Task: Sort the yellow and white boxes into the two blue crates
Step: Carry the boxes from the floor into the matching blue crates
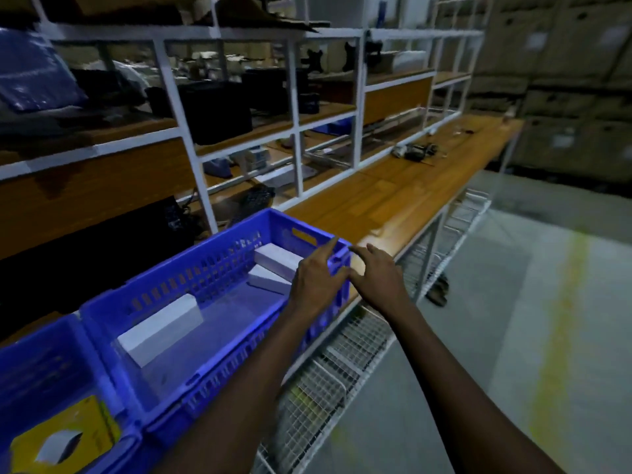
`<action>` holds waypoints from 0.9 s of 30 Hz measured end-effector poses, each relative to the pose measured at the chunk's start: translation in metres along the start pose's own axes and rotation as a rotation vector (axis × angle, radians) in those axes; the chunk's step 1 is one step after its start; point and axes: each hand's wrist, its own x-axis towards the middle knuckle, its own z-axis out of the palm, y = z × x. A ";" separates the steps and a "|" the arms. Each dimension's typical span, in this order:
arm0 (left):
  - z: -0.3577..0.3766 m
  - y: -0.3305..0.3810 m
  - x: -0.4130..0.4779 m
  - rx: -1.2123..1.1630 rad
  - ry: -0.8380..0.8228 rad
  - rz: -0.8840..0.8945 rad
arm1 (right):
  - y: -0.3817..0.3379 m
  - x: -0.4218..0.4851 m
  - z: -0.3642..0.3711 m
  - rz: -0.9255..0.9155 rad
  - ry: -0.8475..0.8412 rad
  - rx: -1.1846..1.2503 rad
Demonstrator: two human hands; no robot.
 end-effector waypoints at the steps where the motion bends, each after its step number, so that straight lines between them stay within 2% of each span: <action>1: 0.007 0.004 -0.010 -0.013 -0.024 0.017 | 0.006 -0.015 -0.005 0.031 0.003 0.001; 4: 0.033 0.011 -0.046 -0.053 -0.102 0.052 | 0.026 -0.072 -0.017 0.132 0.030 -0.056; 9: 0.091 0.028 -0.109 -0.090 -0.307 0.111 | 0.072 -0.174 -0.031 0.411 -0.025 -0.097; 13: 0.136 0.061 -0.156 -0.063 -0.463 0.208 | 0.110 -0.246 -0.053 0.564 0.024 -0.088; 21: 0.223 0.146 -0.225 -0.028 -0.667 0.354 | 0.196 -0.358 -0.099 0.758 0.148 0.012; 27: 0.296 0.225 -0.269 -0.008 -0.747 0.385 | 0.271 -0.432 -0.147 0.846 0.160 0.067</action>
